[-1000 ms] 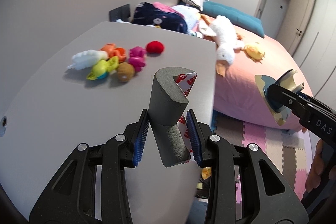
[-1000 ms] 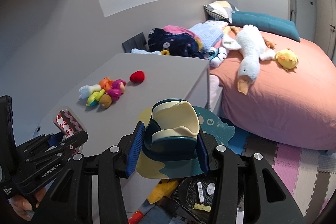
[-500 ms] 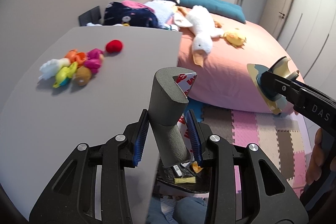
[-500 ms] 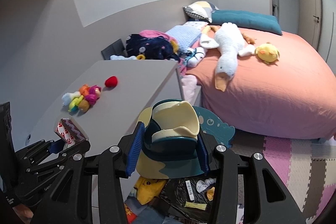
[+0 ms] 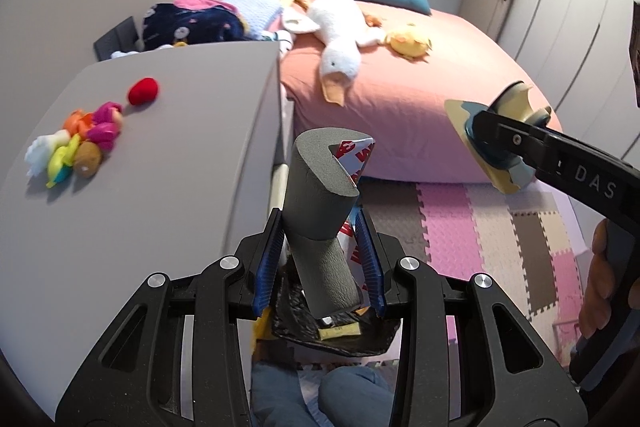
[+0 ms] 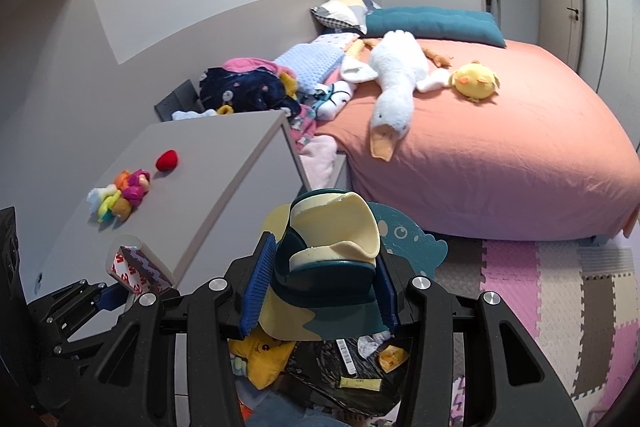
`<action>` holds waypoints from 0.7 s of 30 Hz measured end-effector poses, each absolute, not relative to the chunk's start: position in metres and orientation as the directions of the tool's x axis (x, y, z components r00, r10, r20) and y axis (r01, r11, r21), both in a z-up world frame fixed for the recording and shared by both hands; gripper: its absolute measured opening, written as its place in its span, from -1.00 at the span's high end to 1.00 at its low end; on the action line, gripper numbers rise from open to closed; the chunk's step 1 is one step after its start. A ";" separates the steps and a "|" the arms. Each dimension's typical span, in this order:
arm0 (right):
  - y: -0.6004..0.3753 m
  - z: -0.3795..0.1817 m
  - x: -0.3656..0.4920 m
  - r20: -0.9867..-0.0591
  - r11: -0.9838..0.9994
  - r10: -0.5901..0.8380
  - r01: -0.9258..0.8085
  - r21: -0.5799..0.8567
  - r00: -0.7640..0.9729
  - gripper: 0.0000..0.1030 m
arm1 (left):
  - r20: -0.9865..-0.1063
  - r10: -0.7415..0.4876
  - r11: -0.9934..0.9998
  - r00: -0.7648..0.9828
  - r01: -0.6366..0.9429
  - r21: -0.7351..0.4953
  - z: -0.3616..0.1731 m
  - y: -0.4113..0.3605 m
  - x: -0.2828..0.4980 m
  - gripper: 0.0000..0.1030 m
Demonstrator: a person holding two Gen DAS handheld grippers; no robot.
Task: Collect trash
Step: 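Carry the tape roll and cup holder over the black bin and release both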
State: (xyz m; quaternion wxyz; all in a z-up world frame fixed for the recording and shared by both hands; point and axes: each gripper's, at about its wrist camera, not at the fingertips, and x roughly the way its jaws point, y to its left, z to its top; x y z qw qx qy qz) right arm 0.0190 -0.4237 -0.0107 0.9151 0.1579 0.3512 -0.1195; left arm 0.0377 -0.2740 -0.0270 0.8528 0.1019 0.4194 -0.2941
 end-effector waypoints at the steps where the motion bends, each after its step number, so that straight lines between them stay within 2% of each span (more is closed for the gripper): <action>1: -0.427 -0.013 0.019 -0.687 0.919 -0.109 0.337 0.206 0.718 0.06 | -0.782 -0.415 0.802 0.465 0.592 -0.074 -0.029 -0.277 0.038 0.25; 3: -0.433 -0.017 0.021 -0.703 0.912 -0.114 0.354 0.205 0.702 -0.08 | -0.798 -0.405 0.795 0.446 0.602 -0.067 -0.035 -0.282 0.039 -0.15; 4: -0.436 -0.019 0.023 -0.713 0.909 -0.127 0.369 0.195 0.690 -0.37 | -0.800 -0.393 0.799 0.454 0.599 -0.053 -0.036 -0.284 0.040 -0.71; 5: -0.439 -0.021 0.023 -0.715 0.904 -0.157 0.391 0.174 0.681 -0.49 | -0.796 -0.382 0.803 0.470 0.594 -0.034 -0.037 -0.285 0.040 -0.84; 8: -0.444 -0.026 0.023 -0.719 0.897 -0.177 0.410 0.163 0.673 -0.49 | -0.789 -0.347 0.811 0.506 0.585 0.019 -0.039 -0.286 0.040 -0.84; 21: -0.436 -0.041 0.031 -0.735 0.898 -0.124 0.391 0.203 0.667 -0.49 | -0.785 -0.329 0.842 0.524 0.539 0.007 -0.037 -0.259 0.051 -0.84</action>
